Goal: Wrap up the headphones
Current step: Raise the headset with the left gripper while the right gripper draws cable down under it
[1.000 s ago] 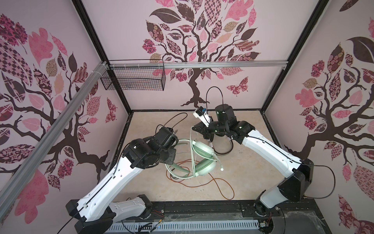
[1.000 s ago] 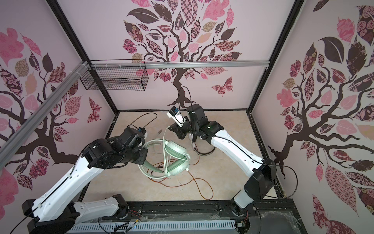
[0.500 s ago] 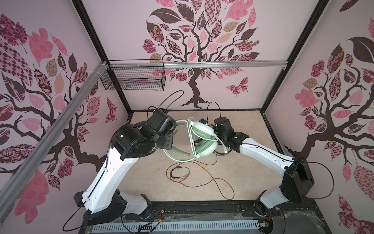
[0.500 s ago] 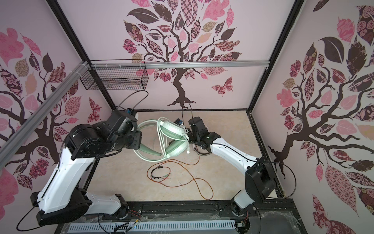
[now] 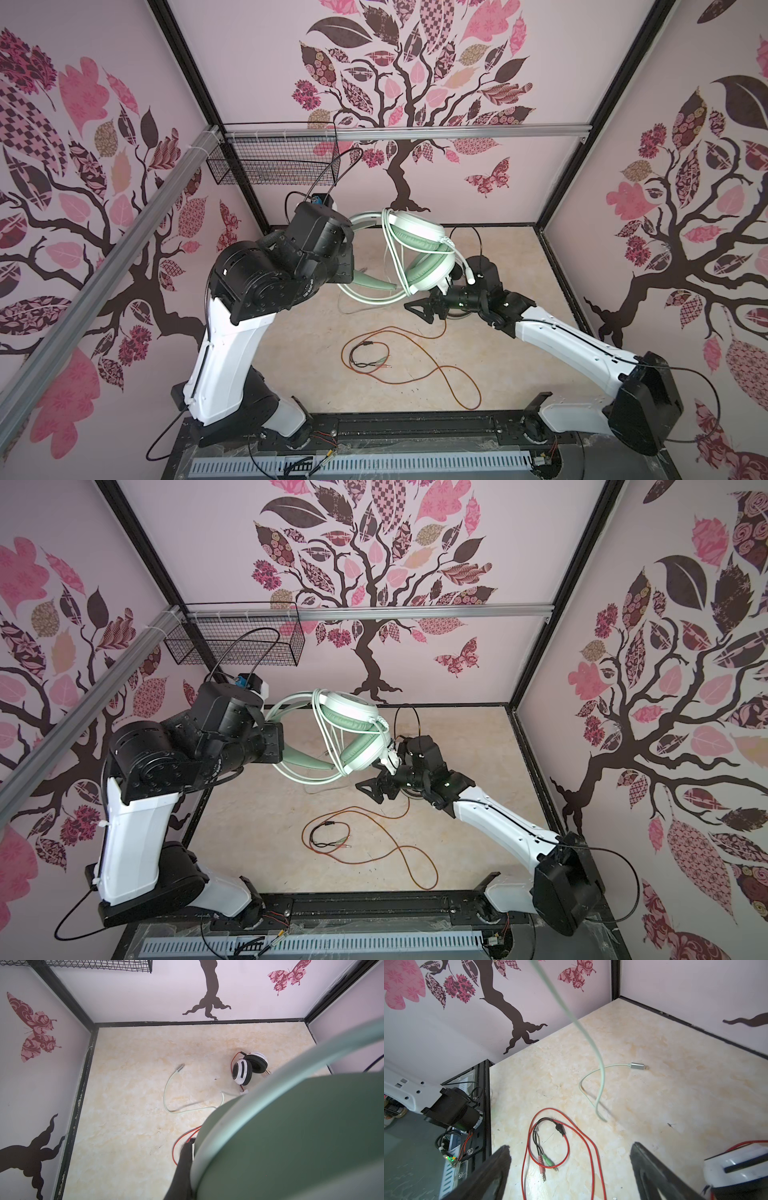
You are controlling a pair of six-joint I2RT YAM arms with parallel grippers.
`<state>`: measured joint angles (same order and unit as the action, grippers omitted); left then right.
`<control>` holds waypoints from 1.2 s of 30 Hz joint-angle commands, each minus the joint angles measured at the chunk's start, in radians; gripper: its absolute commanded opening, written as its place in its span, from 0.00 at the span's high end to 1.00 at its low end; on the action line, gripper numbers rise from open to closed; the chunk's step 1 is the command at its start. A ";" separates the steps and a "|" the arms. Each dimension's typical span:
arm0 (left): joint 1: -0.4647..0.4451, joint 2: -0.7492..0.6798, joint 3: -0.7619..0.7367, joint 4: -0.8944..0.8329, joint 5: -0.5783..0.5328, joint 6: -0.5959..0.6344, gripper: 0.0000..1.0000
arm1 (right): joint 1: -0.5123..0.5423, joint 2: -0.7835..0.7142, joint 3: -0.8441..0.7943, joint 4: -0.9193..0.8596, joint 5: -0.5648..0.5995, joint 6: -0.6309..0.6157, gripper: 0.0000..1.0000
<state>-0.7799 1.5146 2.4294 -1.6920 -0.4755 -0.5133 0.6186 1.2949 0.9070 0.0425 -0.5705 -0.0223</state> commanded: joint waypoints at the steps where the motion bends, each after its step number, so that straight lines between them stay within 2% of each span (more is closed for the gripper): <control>1: -0.003 -0.017 0.028 0.008 -0.011 -0.044 1.00 | -0.005 -0.026 -0.070 0.137 -0.070 0.107 0.08; 5: -0.004 -0.019 0.025 0.003 -0.018 -0.038 1.00 | -0.004 0.029 -0.119 0.243 -0.034 0.161 0.09; 11: -0.003 -0.017 0.025 0.002 -0.022 -0.029 1.00 | -0.004 0.140 -0.089 0.325 0.060 0.140 0.11; 15: -0.003 -0.020 0.023 0.000 -0.030 -0.022 1.00 | -0.003 0.261 -0.009 0.333 0.000 0.140 0.17; 19: 0.000 -0.027 0.024 -0.005 -0.037 -0.018 1.00 | 0.003 0.310 -0.065 0.554 -0.064 0.234 0.18; 22: -0.001 -0.031 0.021 -0.009 -0.040 -0.014 1.00 | 0.008 0.352 -0.094 0.677 -0.069 0.319 0.17; 29: 0.002 -0.037 0.019 -0.011 -0.044 -0.009 1.00 | 0.014 0.462 -0.060 0.796 -0.029 0.377 0.32; 36: 0.006 -0.031 0.024 -0.005 -0.036 -0.003 1.00 | 0.019 0.549 -0.050 0.933 -0.009 0.339 0.44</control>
<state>-0.7788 1.5063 2.4290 -1.6920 -0.5121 -0.4957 0.6312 1.7973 0.8227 0.8654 -0.5880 0.3336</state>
